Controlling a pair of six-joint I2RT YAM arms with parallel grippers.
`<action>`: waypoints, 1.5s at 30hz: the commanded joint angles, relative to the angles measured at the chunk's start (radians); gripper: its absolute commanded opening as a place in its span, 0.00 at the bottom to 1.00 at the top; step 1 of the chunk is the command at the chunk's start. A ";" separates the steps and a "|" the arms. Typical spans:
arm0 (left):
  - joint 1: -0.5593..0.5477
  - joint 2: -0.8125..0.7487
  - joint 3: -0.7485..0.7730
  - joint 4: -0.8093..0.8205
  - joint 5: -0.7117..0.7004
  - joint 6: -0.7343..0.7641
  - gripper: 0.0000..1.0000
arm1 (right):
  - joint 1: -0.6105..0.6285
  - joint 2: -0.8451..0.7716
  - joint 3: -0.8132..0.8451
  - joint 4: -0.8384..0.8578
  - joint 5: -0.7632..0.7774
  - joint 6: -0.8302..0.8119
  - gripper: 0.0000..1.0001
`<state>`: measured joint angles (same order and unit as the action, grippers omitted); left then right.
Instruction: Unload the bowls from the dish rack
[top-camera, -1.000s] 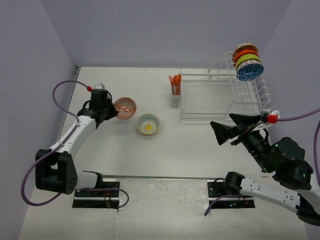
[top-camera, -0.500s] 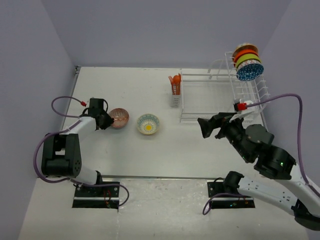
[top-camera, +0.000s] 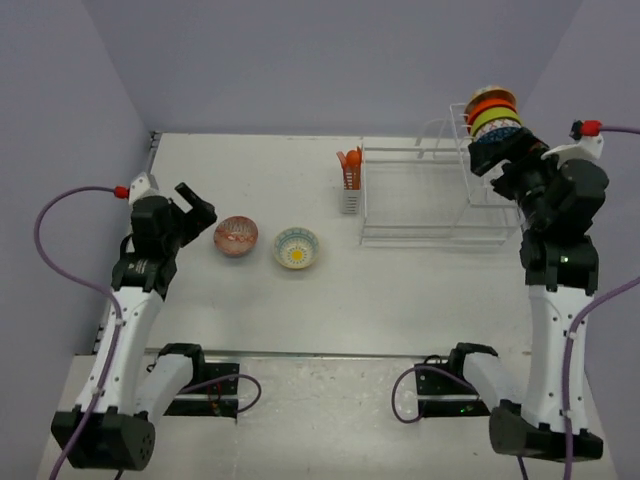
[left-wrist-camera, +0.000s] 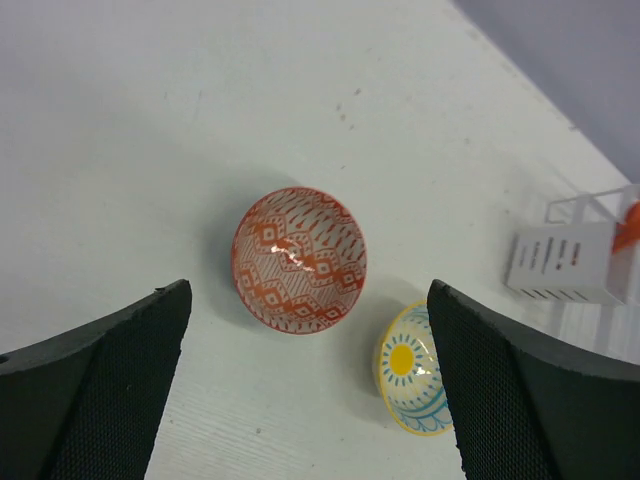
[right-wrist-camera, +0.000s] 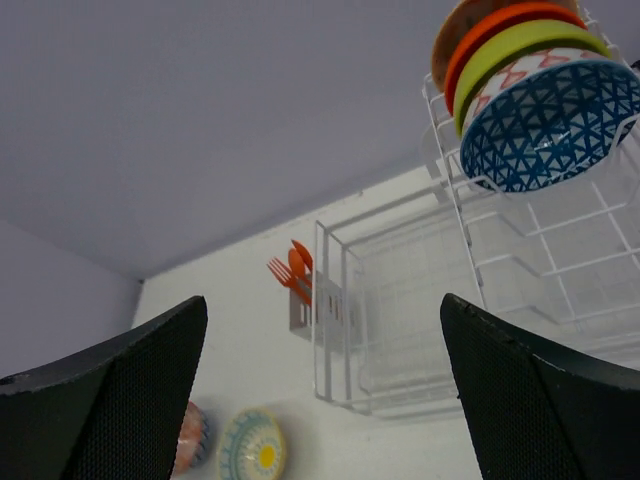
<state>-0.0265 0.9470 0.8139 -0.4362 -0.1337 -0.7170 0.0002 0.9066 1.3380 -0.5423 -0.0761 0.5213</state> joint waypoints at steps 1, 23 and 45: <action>-0.001 -0.138 0.097 -0.117 0.038 0.171 1.00 | -0.265 0.116 -0.005 0.140 -0.417 0.301 0.99; -0.087 -0.349 -0.015 -0.076 0.078 0.323 1.00 | -0.341 0.250 -0.460 0.935 -0.160 0.801 0.81; -0.181 -0.419 -0.013 -0.096 0.000 0.304 1.00 | -0.330 0.485 -0.327 1.141 -0.195 0.784 0.55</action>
<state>-0.1997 0.5343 0.8036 -0.5411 -0.1127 -0.4248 -0.3328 1.3754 0.9504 0.5476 -0.2562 1.3323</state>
